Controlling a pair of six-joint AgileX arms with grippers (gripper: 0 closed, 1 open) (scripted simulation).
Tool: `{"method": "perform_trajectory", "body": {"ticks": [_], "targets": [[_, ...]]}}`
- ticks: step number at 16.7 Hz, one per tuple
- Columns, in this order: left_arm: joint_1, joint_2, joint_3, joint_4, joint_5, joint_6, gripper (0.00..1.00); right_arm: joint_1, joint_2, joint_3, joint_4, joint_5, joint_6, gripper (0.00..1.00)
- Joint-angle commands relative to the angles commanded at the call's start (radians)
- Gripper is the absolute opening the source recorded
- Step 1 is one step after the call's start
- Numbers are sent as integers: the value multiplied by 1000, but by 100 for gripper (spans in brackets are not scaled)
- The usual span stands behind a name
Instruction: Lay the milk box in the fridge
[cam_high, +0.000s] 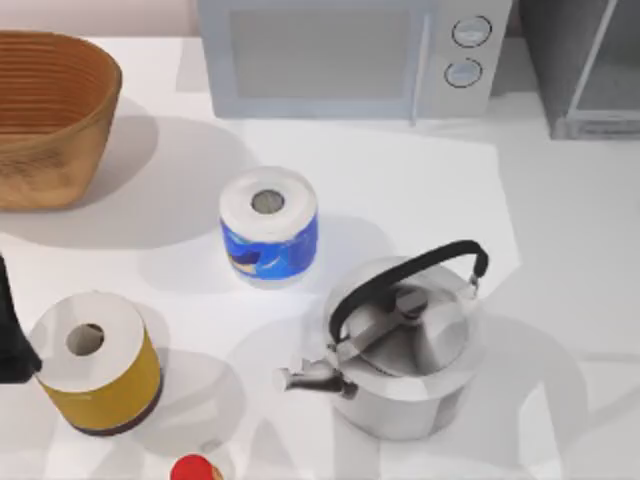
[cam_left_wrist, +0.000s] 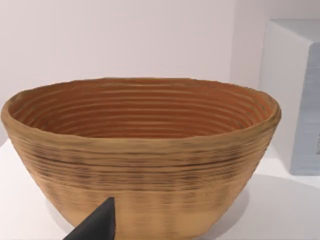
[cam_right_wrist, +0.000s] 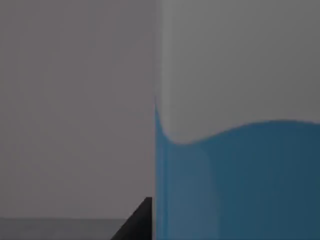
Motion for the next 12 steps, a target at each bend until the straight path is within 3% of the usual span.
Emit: {"method": "perform_trajectory", "body": {"ticks": [6, 12], "targets": [[0, 0, 0, 0, 0, 0, 100, 0, 0, 0, 0, 0, 0, 98], [0, 0, 0, 0, 0, 0, 100, 0, 0, 0, 0, 0, 0, 100]]}}
